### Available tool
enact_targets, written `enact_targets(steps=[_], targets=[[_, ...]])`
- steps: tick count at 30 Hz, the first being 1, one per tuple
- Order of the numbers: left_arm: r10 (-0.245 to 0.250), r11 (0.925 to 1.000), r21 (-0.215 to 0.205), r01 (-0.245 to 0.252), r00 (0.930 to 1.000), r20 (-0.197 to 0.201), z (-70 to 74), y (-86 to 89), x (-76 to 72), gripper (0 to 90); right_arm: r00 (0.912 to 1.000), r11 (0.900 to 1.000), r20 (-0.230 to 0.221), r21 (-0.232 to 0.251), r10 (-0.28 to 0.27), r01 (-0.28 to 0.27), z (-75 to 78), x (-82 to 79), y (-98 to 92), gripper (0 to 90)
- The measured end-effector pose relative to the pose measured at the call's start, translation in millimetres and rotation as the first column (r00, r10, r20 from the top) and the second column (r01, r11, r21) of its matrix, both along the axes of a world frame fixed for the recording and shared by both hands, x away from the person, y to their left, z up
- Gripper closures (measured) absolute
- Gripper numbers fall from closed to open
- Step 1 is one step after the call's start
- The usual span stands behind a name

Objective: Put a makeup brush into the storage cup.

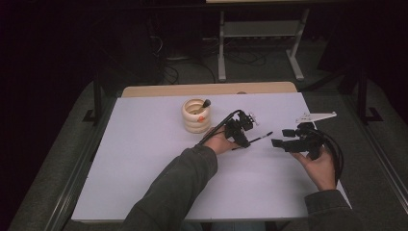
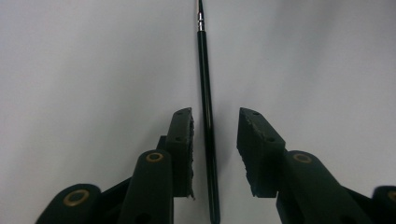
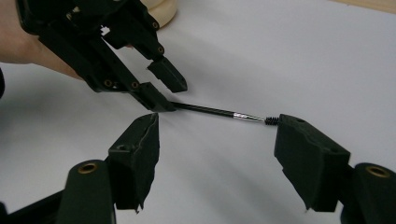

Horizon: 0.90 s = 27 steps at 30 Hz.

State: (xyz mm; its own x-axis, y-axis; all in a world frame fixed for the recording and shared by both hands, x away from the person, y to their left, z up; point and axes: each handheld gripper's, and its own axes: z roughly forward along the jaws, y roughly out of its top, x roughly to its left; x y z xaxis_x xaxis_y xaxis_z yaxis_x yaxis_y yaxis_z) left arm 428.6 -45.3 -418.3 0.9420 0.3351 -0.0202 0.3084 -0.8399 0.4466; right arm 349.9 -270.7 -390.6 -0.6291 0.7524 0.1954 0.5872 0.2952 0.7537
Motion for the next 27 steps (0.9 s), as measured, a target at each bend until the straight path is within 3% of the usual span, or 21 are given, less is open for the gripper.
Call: enact_targets(steps=[10,13,19,23,27], targets=[[0.007,0.9973,0.073,-0.008,1.0000,0.006,-4.7,-5.7,2.4,73.6,1.0000,1.000,-0.001,-0.001,0.000,0.000,-0.5,0.8,1.0,29.9],[0.014,0.9970,0.076,-0.015,0.9999,0.007,-4.7,-7.6,2.0,75.8,1.0000,1.000,-0.003,0.001,0.001,-0.001,-0.7,1.1,1.6,29.9],[-0.010,0.9899,0.141,0.005,0.9995,0.031,-3.6,-17.5,-3.5,84.9,0.9998,1.000,0.018,-0.012,0.006,-0.006,-1.4,1.9,0.3,30.7],[0.027,0.9843,0.174,-0.027,0.9996,-0.001,-1.7,-22.4,-0.5,85.9,0.9999,1.000,0.011,-0.006,-0.004,0.005,-1.5,1.6,-3.4,30.7],[0.031,0.9815,0.189,-0.029,0.9995,-0.008,-1.1,-24.6,0.6,86.1,0.9999,1.000,0.006,-0.011,-0.011,0.011,-2.2,1.4,-3.0,30.8]])
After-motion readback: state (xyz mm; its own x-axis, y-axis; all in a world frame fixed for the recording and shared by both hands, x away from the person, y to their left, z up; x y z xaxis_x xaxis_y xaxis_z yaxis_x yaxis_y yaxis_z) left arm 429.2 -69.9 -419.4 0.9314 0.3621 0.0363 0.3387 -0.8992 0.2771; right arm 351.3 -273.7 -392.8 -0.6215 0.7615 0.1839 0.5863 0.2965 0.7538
